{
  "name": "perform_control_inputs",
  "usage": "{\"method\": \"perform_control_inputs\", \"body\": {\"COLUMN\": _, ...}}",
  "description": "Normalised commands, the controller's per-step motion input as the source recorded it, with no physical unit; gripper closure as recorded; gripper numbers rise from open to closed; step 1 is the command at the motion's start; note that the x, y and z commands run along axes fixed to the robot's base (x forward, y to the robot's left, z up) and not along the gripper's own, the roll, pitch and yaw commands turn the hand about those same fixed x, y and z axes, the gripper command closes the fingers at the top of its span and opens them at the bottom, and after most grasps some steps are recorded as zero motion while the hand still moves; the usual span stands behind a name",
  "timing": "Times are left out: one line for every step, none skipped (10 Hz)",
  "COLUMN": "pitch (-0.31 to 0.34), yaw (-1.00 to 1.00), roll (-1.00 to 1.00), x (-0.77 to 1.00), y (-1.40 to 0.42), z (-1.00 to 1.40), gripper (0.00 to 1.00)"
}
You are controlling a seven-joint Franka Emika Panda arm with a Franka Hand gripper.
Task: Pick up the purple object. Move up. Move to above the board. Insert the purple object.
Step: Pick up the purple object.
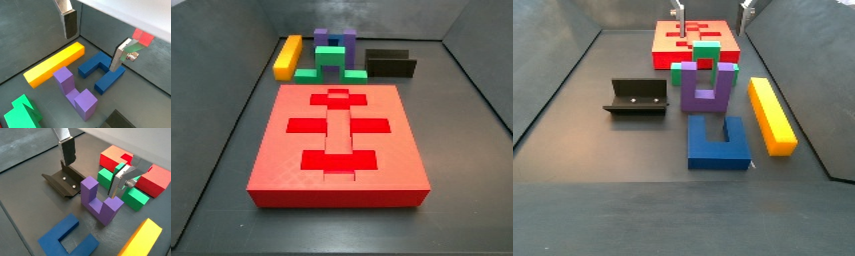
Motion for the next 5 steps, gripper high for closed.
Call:
{"method": "perform_control_inputs", "body": {"pitch": 0.0, "yaw": 0.0, "roll": 0.0, "x": 0.0, "y": -0.06, "z": 0.0, "gripper": 0.0}}
{"method": "perform_control_inputs", "body": {"pitch": 0.0, "yaw": 0.0, "roll": 0.01, "x": 0.0, "y": 0.0, "z": 0.0, "gripper": 0.0}}
{"method": "perform_control_inputs", "body": {"pitch": 0.0, "yaw": 0.0, "roll": 0.0, "x": 0.02, "y": 0.0, "z": 0.0, "gripper": 0.0}}
{"method": "perform_control_inputs", "body": {"pitch": 0.0, "yaw": -0.01, "roll": -0.04, "x": 0.07, "y": -0.04, "z": -0.07, "gripper": 0.0}}
{"method": "perform_control_inputs", "body": {"pitch": 0.031, "yaw": -0.1, "roll": 0.0, "x": 0.57, "y": -0.07, "z": -0.35, "gripper": 0.0}}
